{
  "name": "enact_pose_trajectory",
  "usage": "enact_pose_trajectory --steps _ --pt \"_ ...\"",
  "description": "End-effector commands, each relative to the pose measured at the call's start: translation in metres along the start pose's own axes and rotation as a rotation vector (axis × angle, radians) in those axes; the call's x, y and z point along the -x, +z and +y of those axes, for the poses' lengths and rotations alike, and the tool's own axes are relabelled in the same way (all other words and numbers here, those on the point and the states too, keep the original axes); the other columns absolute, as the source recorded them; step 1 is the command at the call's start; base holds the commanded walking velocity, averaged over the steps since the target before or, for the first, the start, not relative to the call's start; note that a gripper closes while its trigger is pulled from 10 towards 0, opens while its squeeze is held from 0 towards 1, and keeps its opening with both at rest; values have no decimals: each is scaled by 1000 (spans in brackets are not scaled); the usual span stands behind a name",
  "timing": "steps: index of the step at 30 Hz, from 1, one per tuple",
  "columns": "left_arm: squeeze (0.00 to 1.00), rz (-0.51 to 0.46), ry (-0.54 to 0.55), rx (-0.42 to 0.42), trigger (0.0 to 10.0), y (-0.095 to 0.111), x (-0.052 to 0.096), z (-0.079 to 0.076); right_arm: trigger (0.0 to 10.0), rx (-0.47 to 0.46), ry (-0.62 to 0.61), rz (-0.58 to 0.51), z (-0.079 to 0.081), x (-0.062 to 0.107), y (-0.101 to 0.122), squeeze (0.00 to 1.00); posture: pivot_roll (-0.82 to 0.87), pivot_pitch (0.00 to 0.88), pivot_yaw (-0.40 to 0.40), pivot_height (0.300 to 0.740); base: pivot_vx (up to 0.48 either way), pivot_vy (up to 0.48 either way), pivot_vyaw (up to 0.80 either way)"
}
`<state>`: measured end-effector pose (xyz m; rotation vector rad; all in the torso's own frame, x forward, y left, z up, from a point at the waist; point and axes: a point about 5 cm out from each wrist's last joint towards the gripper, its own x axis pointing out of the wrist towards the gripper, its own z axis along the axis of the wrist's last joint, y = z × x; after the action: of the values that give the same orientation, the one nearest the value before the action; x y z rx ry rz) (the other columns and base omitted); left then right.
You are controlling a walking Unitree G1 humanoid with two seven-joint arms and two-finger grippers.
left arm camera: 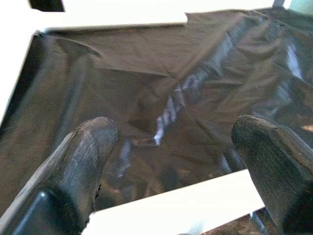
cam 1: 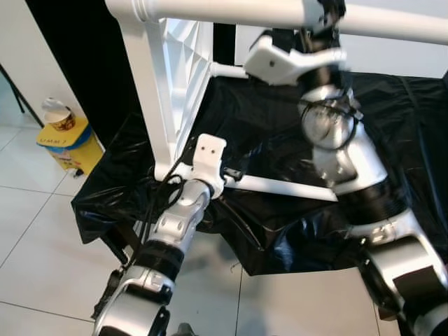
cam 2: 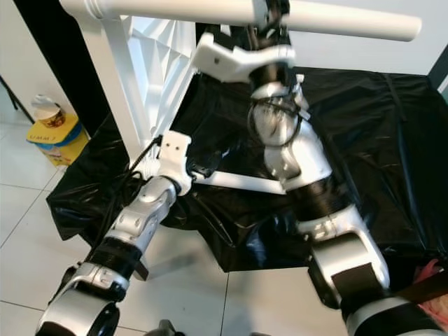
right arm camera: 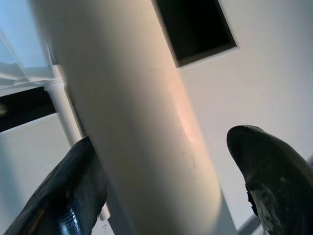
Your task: Building children table
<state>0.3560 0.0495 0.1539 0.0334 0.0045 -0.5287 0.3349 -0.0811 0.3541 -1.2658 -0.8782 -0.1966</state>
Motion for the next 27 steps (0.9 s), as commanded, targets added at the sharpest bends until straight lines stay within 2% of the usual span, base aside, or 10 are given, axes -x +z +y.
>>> enact_pose_trajectory --steps 1,4,5,8,9,10,11,12,13,27 --pt "0 5 6 -11 10000 -1 -5 1 10000 12 82 -6 0 -4 1 0 -90 22 4 740 0 0 0" --pt "0 14 58 -21 10000 0 -11 4 10000 7 154 -1 2 -5 0 0 -96 18 1 740 0 0 0" --pt "0 21 82 -24 10000 0 -13 6 6235 7 195 3 3 -4 -1 0 -96 18 1 740 0 0 0" --pt "0 21 107 -20 10000 1 -15 8 4980 1 220 9 3 -4 -2 0 -106 17 -1 740 0 0 0" --pt "0 21 107 -20 10000 1 -15 8 4980 1 220 9 3 -4 -2 0 -106 17 -1 740 0 0 0" --pt "0 21 137 -19 10000 2 -18 11 8078 -12 263 21 3 -3 -4 0 -108 16 -2 740 0 0 0" --pt "0 18 166 -16 10000 5 -20 13 5451 -40 287 50 3 -3 -8 0 -111 14 -1 740 0 0 0" --pt "0 18 166 -16 10000 5 -20 13 5451 -40 287 50 3 -3 -8 0 -111 14 -1 740 0 0 0" --pt "0 12 191 -14 10000 8 -21 16 10000 -74 298 82 0 -3 -11 0 -113 13 -1 740 0 0 0" --pt "0 -156 64 31 10000 43 -31 -2 10000 -786 186 412 -38 -5 -44 0 -130 16 6 740 0 0 0"
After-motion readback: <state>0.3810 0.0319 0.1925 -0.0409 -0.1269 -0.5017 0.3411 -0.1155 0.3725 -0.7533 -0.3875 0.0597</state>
